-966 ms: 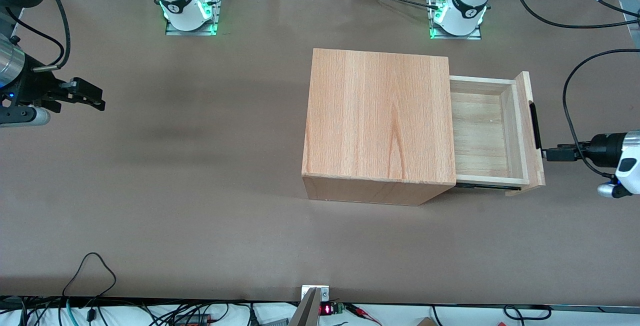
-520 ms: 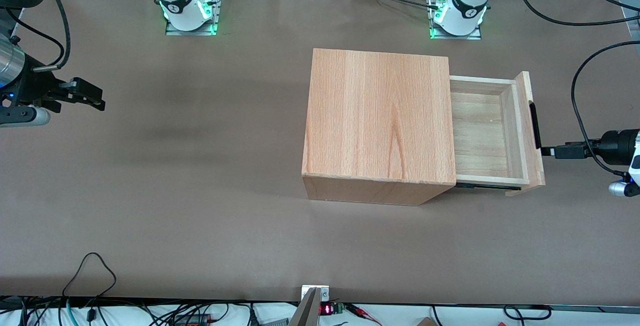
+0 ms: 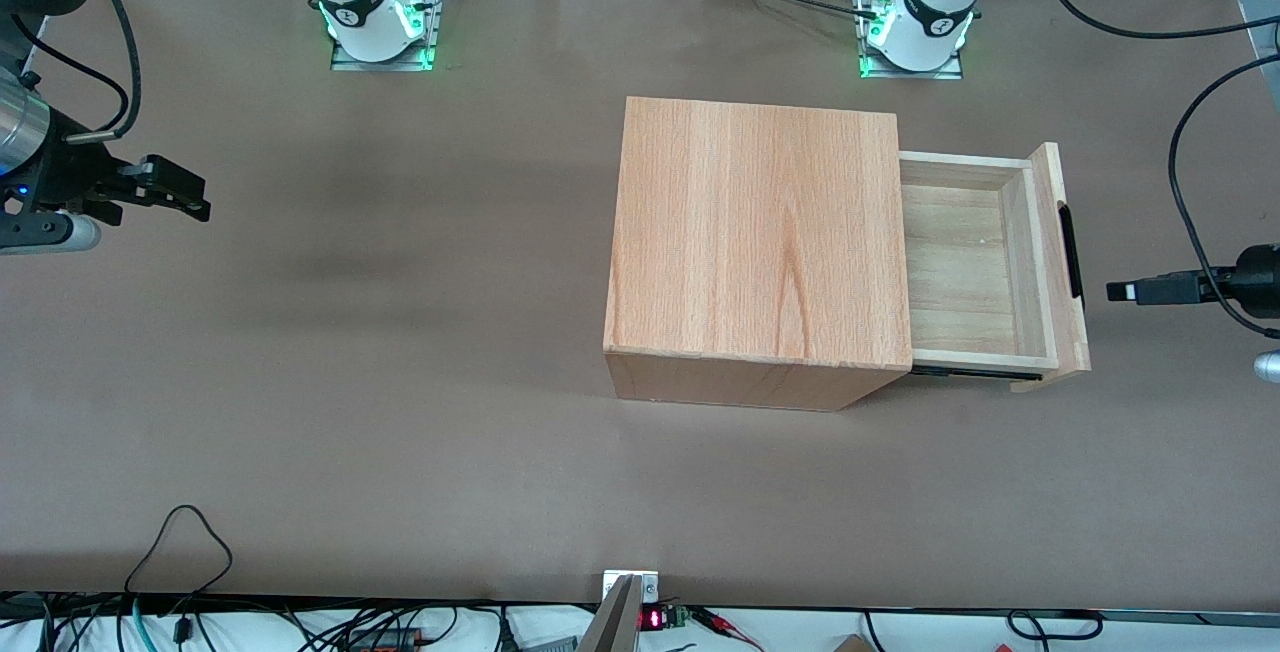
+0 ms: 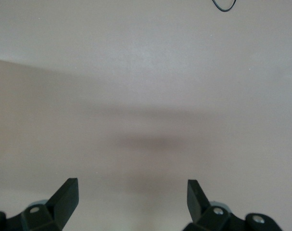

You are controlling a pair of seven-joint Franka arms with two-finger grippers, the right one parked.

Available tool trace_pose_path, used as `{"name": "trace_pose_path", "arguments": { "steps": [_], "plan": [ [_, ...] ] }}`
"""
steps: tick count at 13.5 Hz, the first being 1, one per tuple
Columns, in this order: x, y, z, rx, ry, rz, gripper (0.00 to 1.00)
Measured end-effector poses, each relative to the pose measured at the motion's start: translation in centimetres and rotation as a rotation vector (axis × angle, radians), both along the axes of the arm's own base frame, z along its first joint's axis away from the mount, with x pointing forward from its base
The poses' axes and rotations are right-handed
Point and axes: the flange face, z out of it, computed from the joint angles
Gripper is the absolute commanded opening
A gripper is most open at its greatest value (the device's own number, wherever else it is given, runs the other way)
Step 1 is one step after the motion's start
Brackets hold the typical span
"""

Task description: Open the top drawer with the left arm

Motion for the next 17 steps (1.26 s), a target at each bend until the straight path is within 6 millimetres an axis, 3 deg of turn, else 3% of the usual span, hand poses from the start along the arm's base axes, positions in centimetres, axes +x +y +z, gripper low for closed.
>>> {"name": "trace_pose_path", "arguments": {
  "steps": [5, 12, 17],
  "plan": [
    [-0.8, -3.0, 4.7, 0.031, -0.06, -0.046, 1.0],
    [-1.4, -10.3, 8.2, 0.14, -0.092, -0.147, 1.0],
    [-2.9, -12.9, 11.2, 0.153, -0.116, -0.164, 1.0]
  ]
}}
